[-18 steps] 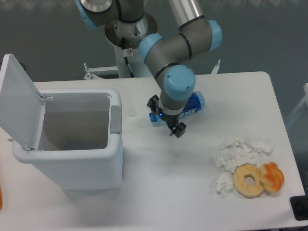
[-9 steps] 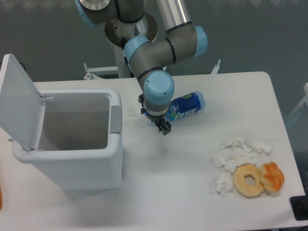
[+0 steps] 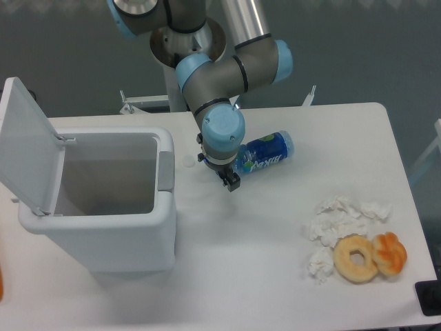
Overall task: Pick up the plastic bottle
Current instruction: 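Lower the gripper onto the bottle near its cap and close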
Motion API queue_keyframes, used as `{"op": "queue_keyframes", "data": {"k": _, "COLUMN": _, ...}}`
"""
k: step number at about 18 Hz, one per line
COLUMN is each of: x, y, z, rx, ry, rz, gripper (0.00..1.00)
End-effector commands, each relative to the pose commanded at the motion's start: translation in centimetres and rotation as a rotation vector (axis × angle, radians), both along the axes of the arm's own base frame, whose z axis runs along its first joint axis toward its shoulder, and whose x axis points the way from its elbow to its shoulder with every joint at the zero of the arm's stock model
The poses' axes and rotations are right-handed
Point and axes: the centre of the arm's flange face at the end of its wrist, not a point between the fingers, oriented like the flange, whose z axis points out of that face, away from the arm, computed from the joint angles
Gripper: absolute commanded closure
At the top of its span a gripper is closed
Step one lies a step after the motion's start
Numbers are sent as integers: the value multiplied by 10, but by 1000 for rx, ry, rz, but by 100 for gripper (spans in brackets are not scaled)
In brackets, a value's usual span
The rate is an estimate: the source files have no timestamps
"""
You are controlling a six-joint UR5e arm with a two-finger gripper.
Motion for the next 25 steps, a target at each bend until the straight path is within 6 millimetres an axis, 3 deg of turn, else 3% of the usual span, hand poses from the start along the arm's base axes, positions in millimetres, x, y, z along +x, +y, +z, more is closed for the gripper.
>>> {"op": "queue_keyframes", "data": {"k": 10, "x": -2, "y": 0, "z": -3, "rx": -26, "ry": 16, "rz": -9, "gripper": 22}}
{"op": "queue_keyframes", "data": {"k": 16, "x": -4, "y": 0, "z": -6, "rx": -41, "ry": 24, "rz": -12, "gripper": 27}}
{"op": "queue_keyframes", "data": {"k": 21, "x": -7, "y": -1, "z": -5, "rx": -41, "ry": 31, "rz": 3, "gripper": 42}}
{"op": "queue_keyframes", "data": {"k": 25, "x": -13, "y": 0, "z": -1, "rx": -34, "ry": 40, "rz": 20, "gripper": 60}}
